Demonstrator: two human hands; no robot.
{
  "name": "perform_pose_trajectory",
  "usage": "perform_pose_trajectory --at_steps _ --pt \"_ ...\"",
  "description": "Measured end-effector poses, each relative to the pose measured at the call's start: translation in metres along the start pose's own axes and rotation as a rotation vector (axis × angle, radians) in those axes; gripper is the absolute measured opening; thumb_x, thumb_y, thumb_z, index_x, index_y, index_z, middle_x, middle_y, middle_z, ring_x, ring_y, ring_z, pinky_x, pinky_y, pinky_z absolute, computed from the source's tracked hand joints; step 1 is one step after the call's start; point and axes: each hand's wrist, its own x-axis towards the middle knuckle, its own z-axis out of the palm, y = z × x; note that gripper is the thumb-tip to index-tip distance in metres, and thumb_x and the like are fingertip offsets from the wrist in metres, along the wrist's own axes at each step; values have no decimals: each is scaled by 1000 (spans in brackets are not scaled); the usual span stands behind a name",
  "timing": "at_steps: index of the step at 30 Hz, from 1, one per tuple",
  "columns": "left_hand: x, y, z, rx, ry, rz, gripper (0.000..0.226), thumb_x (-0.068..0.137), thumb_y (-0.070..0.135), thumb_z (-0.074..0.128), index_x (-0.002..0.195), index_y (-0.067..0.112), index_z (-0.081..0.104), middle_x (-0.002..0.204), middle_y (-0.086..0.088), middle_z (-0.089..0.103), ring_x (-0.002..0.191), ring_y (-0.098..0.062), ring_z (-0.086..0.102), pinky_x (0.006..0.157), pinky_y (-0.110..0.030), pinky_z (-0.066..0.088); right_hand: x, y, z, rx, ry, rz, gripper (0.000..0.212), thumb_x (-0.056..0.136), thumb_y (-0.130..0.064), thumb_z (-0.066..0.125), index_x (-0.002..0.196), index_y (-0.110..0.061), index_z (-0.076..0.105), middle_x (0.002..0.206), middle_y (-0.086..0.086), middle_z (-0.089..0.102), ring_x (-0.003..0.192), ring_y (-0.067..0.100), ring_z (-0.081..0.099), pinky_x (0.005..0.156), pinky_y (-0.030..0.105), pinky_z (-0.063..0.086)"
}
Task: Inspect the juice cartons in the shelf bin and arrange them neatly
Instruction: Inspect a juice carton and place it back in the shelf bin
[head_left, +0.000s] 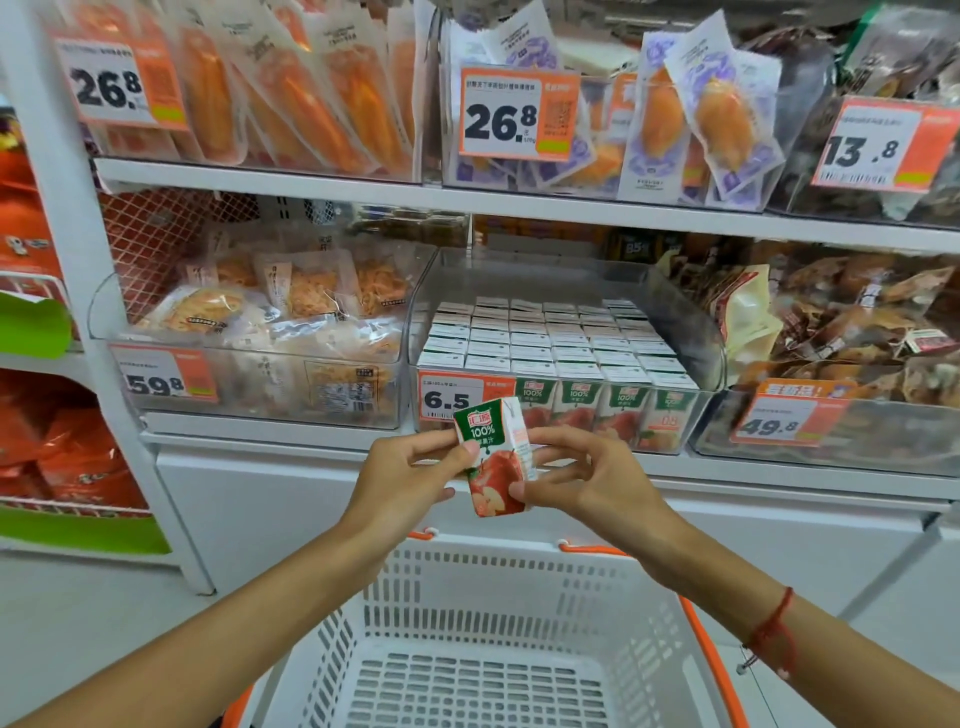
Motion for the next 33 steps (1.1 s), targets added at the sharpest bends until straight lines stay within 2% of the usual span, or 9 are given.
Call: perform_pose_trajectory --at_steps 9,12,14,17,20,23,27,30,33 --pt "2 3 -2 -18 -72 -67 21 75 38 79 94 28 75 88 10 77 85 -1 72 69 -12 56 -8 2 10 -178 70 -157 44 61 -30 90 97 -25 64 88 -8 67 70 7 66 66 23 56" --pt "0 7 -6 -31 -132 -71 26 70 41 79 91 25 79 88 7 77 85 -4 72 64 -9 53 -9 -2 5 -61 0 -151 23 79 -33 77 91 -15 68 82 2 72 68 16 70 66 26 58" --pt "0 9 -7 -2 -170 -80 36 65 46 79 94 25 79 91 7 77 88 -3 72 66 -9 53 -8 -3 3 20 8 -127 27 90 -32 64 86 -6 68 79 8 73 66 17 70 63 24 57" --pt "1 11 -6 20 -210 -94 33 72 43 77 100 26 77 94 8 77 92 -3 71 70 -12 55 -6 -3 2 71 39 -106 35 94 -30 59 83 3 64 77 12 73 64 17 68 61 23 56" --pt "0 10 -5 -16 -180 -111 32 75 40 76 104 26 73 93 7 77 90 -5 72 68 -12 55 -4 -2 -2 75 -27 -81 25 92 -27 62 86 -3 67 80 9 74 68 17 71 62 22 54" --pt "1 9 -6 -85 -150 -124 34 82 35 72 112 20 70 97 1 77 92 -11 73 72 -14 57 -4 -4 -8 46 -136 -34 10 87 -20 70 95 -14 70 87 4 76 76 14 72 65 19 54" --pt "1 10 -4 -169 -139 -119 29 88 33 67 113 18 69 100 -1 77 97 -13 72 80 -17 57 -2 -5 -11 102 -187 31 26 81 -15 76 106 -16 68 99 7 74 86 11 71 75 23 58" --pt "1 10 -1 -222 -146 -103 27 89 32 65 110 17 70 99 -1 77 94 -12 73 78 -16 57 0 -8 -14 133 -192 92 50 69 -28 80 116 -16 64 101 5 74 93 10 70 81 24 56" --pt "0 10 1 -242 -185 -68 25 90 33 63 109 19 71 99 0 77 94 -11 73 79 -15 56 2 -10 -18 157 -285 126 44 82 -23 73 123 -13 63 110 2 74 107 13 67 92 27 52"
